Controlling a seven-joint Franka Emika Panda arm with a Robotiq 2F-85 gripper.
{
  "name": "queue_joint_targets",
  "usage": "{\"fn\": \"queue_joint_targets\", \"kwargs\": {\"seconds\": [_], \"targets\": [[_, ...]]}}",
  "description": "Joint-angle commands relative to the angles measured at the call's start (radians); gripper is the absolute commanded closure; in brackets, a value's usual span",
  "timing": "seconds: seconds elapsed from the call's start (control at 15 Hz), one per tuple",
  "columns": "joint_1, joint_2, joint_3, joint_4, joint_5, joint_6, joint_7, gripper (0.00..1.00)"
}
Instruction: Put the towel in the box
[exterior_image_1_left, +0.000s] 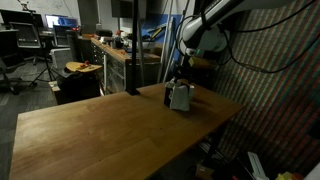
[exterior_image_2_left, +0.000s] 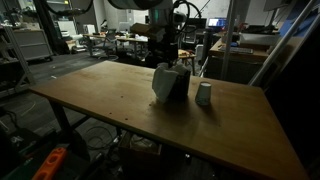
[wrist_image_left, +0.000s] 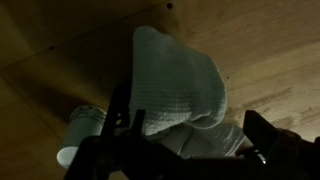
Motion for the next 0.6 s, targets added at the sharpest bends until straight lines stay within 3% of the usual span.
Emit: {"fn": "queue_joint_targets", "kwargs": {"seconds": [0.0,0.53], "targets": [[0.035,-0.076,0.002,-0.131,0.046,0.096,0.033,0.0],[0.066,-0.077,0.007,-0.243,0.082,0.199,0.013,0.0]]}}
